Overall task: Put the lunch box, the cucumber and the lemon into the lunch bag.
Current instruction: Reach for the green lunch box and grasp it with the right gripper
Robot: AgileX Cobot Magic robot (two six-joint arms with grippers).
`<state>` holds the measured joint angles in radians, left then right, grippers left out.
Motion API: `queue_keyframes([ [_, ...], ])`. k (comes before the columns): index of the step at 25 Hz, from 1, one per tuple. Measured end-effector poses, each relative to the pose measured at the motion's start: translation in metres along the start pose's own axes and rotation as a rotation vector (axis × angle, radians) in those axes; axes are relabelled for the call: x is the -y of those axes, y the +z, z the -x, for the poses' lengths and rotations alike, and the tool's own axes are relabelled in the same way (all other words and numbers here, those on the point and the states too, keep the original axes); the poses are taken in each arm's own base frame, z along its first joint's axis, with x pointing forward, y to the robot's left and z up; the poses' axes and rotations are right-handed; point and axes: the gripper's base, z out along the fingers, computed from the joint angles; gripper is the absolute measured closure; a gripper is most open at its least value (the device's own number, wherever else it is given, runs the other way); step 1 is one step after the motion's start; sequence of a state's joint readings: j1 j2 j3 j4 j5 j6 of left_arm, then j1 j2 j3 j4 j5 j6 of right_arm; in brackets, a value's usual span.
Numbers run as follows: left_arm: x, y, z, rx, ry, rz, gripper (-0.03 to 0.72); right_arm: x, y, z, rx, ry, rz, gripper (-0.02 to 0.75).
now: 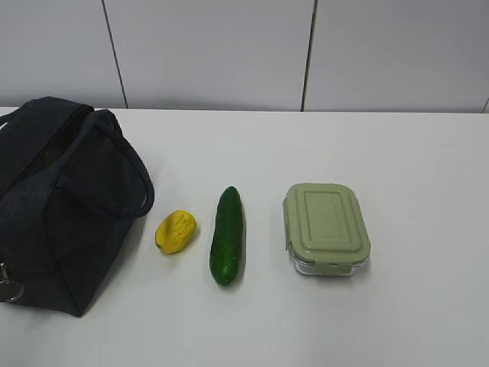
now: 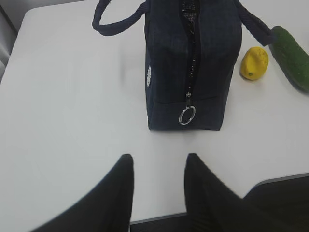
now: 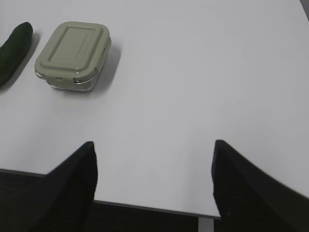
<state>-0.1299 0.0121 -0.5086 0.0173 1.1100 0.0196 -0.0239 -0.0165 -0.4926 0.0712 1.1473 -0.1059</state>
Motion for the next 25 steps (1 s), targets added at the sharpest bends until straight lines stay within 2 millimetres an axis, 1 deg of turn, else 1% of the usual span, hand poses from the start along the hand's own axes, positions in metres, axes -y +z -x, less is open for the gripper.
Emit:
queue_keyframes([
  [14, 0.000, 0.000, 0.000, 0.000, 0.000, 0.000, 0.449, -0.002, 0.000, 0.001, -0.003, 0.009, 0.019, 0.191],
  [17, 0.000, 0.000, 0.000, 0.000, 0.000, 0.000, 0.449, -0.003, 0.009, 0.007, -0.070, 0.024, 0.045, 0.191],
  [22, 0.000, 0.000, 0.000, 0.000, 0.000, 0.000, 0.450, -0.004, 0.033, 0.021, -0.250, 0.086, 0.093, 0.190],
  [25, 0.000, 0.000, 0.000, 0.000, 0.000, 0.000, 0.450, -0.004, 0.045, 0.034, -0.333, 0.120, 0.120, 0.190],
])
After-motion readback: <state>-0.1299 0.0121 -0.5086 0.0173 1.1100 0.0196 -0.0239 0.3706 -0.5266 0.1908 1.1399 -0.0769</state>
